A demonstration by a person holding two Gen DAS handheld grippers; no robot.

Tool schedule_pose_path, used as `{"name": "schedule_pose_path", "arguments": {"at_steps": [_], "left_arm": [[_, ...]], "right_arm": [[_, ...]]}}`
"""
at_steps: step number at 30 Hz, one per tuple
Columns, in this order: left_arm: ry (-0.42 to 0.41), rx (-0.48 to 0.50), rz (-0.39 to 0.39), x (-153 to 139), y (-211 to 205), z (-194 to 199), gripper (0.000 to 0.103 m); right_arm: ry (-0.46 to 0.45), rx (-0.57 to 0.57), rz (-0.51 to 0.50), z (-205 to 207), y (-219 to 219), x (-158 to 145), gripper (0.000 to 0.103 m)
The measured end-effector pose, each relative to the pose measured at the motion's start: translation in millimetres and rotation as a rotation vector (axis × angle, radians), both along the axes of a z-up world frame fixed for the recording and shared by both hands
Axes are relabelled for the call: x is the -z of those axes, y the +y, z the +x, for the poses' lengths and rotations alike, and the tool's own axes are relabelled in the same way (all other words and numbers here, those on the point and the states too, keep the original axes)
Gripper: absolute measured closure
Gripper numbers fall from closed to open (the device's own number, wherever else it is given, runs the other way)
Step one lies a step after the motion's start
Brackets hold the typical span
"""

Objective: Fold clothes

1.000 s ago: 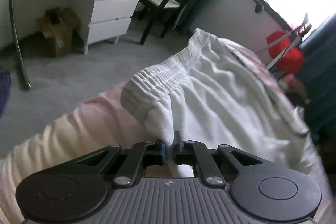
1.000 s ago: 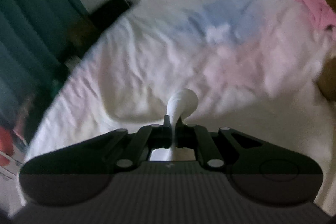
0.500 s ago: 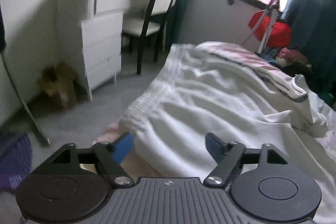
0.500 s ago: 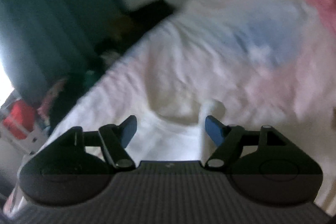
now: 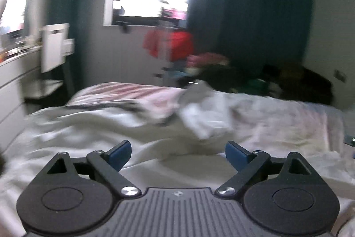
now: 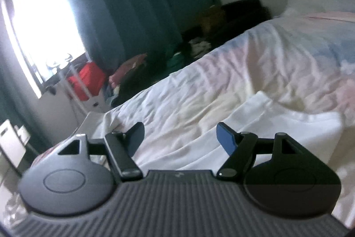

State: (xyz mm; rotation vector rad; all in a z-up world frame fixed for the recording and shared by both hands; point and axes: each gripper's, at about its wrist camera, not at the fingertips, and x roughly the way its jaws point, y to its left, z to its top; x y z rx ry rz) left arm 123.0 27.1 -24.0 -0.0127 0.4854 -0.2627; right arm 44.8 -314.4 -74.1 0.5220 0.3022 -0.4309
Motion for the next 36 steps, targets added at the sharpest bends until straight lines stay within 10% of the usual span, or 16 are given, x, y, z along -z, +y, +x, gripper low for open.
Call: {"name": "schedule_pose_path", "arguments": {"at_steps": [13,23,30,36], "left_arm": [[0.056,0.077,0.161,86.5,-205.1,188.6,0.015],[0.168,-0.079,0.142,137.3,-238.1,291.0,0.023],[0.202,-0.096,0.022,140.0,-225.2,319.0,0.084],[0.151,-0.001,0.000,110.3,-227.6,307.1,0.093]], "right_arm": [[-0.011,0.056,0.068,27.2,-10.2,30.5,0.028],[0.036,0.084,0.126,59.1,-18.1,64.0,0.028],[0.039,0.082,0.128,70.7,-15.5,70.9,0.028],[0.044,0.117,0.147,68.1,-20.9,71.0,0.028]]}}
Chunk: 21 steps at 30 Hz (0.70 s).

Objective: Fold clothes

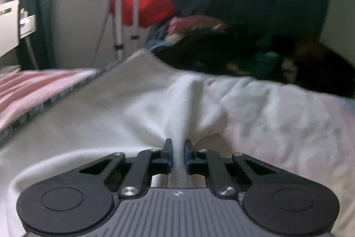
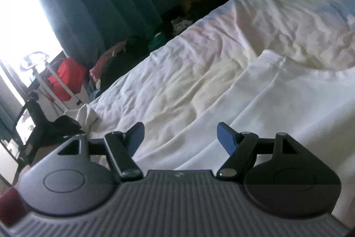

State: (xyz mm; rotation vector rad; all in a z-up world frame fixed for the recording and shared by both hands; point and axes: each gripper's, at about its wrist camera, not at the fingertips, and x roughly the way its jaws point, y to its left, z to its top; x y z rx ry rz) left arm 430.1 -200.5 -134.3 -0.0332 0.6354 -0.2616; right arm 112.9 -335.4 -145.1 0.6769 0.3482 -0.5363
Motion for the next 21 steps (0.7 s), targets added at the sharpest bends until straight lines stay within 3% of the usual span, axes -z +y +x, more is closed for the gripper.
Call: {"name": "schedule_pose_path", "arguments": {"at_steps": [3,9,14,15,16,21], "left_arm": [[-0.039,0.085,-0.089,-27.9,-10.0,-17.7,0.093],[-0.082,0.350,-0.295,-82.6,-63.9,-65.9,0.092],[-0.100,0.428,-0.229,-83.6,-99.2,-97.5,0.080],[-0.104,0.424,-0.211,-81.6,-99.9,-102.0,0.066],[-0.098,0.415,-0.197,-80.0,-96.7,-105.1,0.059],[-0.060,0.368,-0.159,-82.0,-59.4,-121.8,0.047]], "right_arm": [[-0.019,0.031,-0.009,-5.4,-3.1,-2.6,0.028],[-0.045,0.105,-0.005,-14.6,-12.4,-6.0,0.028],[-0.058,0.145,0.010,-19.9,-20.8,-6.1,0.028],[-0.058,0.145,0.016,-20.9,-21.8,-5.7,0.028],[-0.059,0.147,0.024,-22.4,-22.7,-5.2,0.028],[-0.079,0.149,0.074,-30.8,-28.8,-4.8,0.028]]}}
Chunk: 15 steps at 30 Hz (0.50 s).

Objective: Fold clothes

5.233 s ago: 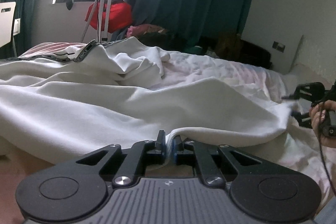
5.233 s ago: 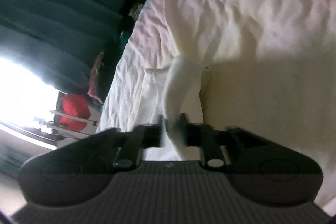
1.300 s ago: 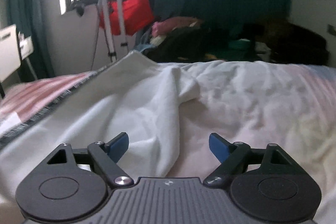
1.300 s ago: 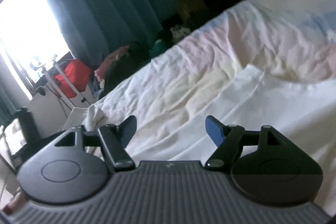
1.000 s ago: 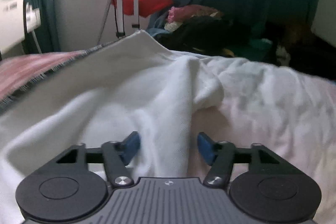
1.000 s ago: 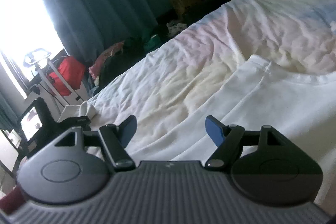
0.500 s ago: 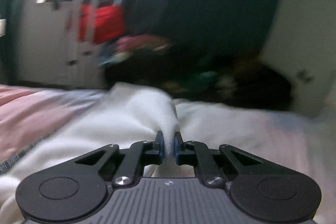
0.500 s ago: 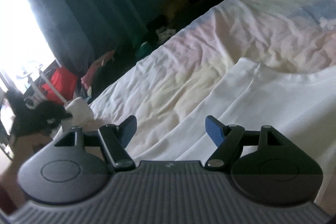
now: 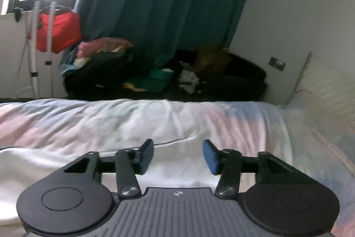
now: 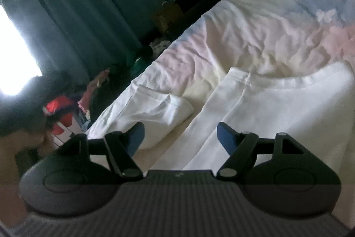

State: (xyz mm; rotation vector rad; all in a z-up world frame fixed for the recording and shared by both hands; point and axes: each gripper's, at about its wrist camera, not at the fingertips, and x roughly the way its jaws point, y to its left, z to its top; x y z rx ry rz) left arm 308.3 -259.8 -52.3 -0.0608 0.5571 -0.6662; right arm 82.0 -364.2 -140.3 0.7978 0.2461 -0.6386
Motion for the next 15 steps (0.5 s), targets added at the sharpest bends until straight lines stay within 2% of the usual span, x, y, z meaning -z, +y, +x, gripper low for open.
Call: {"name": "schedule_pose_path", "arguments": {"at_steps": [4,8,9,12,15], "left_arm": [[-0.013,-0.032,0.026,-27.9,48.5,-18.7,0.040],[-0.051,-0.071,0.047,-57.0,97.7,-47.4,0.032],[-0.059,-0.079,0.053,-63.3,108.2,-55.2,0.032],[-0.036,-0.157,0.031,-71.0,146.9,-86.3,0.029],[-0.008,-0.250,0.002,-76.8,186.8,-119.7,0.030]], "right_arm": [[-0.032,-0.055,0.042,1.5,-2.0,-2.2,0.028],[-0.061,-0.213,0.077,15.8,-0.7,-1.8,0.028],[-0.065,-0.258,0.111,20.4,-1.6,-0.6,0.028],[-0.127,-0.327,0.303,22.4,-9.7,9.6,0.028],[-0.167,-0.335,0.425,13.3,-12.5,16.7,0.028]]}}
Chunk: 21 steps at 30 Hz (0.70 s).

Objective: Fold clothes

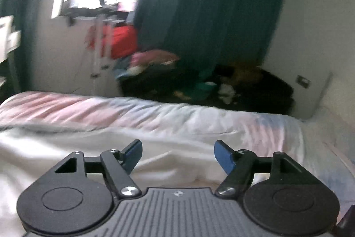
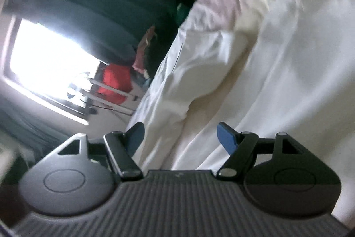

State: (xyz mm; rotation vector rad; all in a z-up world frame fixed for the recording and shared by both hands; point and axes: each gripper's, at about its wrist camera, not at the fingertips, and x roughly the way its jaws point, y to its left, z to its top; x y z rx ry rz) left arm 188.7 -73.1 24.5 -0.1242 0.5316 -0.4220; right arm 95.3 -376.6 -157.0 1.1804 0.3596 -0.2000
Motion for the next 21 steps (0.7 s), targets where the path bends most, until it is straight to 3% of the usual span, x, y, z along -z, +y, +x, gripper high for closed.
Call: {"name": "schedule_pose_path", "arguments": {"at_steps": [4,7,13,21], "left_arm": [[-0.080,-0.067,-0.007,-2.9,34.0,-59.0,0.023],[-0.022,-0.052,0.008,13.1,50.9,-83.5,0.023],[-0.043,-0.051,0.086,37.5,64.5,-109.0,0.023],[-0.022,-0.088,0.128,62.0,75.9,-121.6,0.017]], "right_arm": [[-0.004,0.014,0.033,-15.9,6.4,-4.5,0.028],[-0.005,0.018,0.020,-23.5,17.1,-12.2,0.028],[-0.035,-0.022,-0.106,-24.6,31.1,-27.7,0.028],[-0.076,-0.029,-0.123,-18.6,28.5,-13.6,0.029]]}}
